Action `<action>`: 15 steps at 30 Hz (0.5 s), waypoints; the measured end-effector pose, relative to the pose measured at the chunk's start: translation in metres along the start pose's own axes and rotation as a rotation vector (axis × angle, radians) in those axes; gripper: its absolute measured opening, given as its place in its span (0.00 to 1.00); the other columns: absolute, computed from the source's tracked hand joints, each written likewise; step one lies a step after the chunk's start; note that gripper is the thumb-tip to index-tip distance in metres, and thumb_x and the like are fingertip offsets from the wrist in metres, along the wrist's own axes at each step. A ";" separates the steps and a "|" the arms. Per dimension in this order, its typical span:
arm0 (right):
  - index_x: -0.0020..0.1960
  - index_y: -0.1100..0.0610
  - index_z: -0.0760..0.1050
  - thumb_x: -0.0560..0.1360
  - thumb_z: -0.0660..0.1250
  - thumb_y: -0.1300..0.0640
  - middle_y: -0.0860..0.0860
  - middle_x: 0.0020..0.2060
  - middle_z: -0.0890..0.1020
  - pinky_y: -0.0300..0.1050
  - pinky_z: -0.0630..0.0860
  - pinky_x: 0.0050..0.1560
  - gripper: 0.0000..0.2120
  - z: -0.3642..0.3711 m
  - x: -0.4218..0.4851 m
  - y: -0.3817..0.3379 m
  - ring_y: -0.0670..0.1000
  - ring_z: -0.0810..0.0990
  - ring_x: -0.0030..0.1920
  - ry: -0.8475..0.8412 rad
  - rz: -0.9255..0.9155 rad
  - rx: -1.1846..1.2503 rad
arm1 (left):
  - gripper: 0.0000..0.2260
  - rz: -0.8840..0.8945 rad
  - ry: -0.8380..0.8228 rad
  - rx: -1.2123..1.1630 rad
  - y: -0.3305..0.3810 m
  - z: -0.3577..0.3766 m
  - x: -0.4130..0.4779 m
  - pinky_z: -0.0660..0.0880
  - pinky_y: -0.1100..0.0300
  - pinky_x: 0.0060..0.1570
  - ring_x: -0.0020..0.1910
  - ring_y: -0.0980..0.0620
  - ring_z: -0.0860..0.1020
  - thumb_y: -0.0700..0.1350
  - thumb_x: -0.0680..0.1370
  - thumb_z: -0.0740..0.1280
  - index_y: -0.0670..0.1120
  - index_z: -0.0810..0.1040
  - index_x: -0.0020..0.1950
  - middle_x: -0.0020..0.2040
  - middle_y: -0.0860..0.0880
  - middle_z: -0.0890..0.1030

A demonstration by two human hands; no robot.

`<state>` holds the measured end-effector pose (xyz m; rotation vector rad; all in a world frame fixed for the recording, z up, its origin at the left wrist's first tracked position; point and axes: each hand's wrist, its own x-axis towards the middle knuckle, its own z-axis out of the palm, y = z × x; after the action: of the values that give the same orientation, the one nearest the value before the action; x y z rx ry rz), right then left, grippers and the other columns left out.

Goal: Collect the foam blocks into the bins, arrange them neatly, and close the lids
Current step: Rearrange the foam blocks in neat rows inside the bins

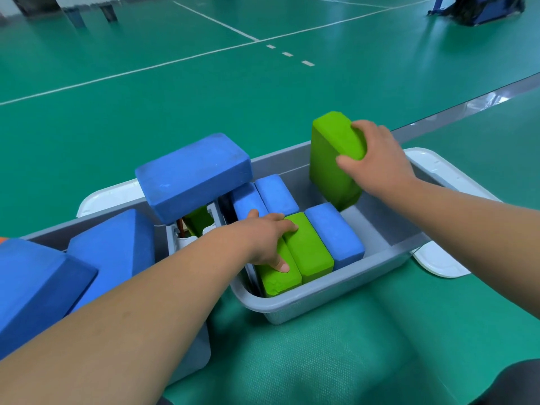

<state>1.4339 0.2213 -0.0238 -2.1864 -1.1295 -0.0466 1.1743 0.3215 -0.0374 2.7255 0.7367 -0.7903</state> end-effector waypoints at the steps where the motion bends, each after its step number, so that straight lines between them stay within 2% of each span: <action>1: 0.73 0.44 0.67 0.70 0.70 0.39 0.53 0.63 0.75 0.55 0.73 0.65 0.33 0.000 -0.001 -0.006 0.57 0.75 0.63 0.046 -0.004 0.059 | 0.45 -0.001 -0.003 -0.007 0.000 0.000 -0.001 0.63 0.34 0.75 0.81 0.38 0.51 0.63 0.73 0.76 0.65 0.53 0.83 0.85 0.60 0.50; 3: 0.73 0.43 0.69 0.71 0.70 0.39 0.52 0.62 0.76 0.51 0.72 0.64 0.31 0.001 -0.001 -0.015 0.54 0.75 0.63 0.100 -0.027 0.122 | 0.45 -0.001 -0.003 -0.013 -0.001 0.001 -0.001 0.63 0.34 0.75 0.82 0.38 0.50 0.64 0.74 0.75 0.66 0.52 0.83 0.85 0.60 0.49; 9: 0.76 0.42 0.70 0.75 0.69 0.36 0.53 0.56 0.74 0.43 0.68 0.58 0.30 0.001 0.004 -0.038 0.49 0.73 0.54 0.099 -0.070 0.124 | 0.43 -0.008 -0.013 0.006 -0.006 0.006 -0.005 0.61 0.34 0.76 0.83 0.41 0.47 0.67 0.75 0.71 0.68 0.48 0.83 0.85 0.62 0.46; 15: 0.77 0.43 0.70 0.73 0.68 0.33 0.53 0.56 0.73 0.46 0.72 0.57 0.35 0.010 0.008 -0.058 0.49 0.72 0.51 0.065 -0.029 0.102 | 0.42 -0.012 -0.027 -0.016 -0.007 0.009 -0.007 0.57 0.34 0.78 0.83 0.40 0.44 0.67 0.78 0.69 0.66 0.47 0.84 0.85 0.60 0.44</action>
<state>1.3938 0.2559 0.0026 -2.0644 -1.1028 -0.0705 1.1614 0.3220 -0.0412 2.6932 0.7518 -0.8186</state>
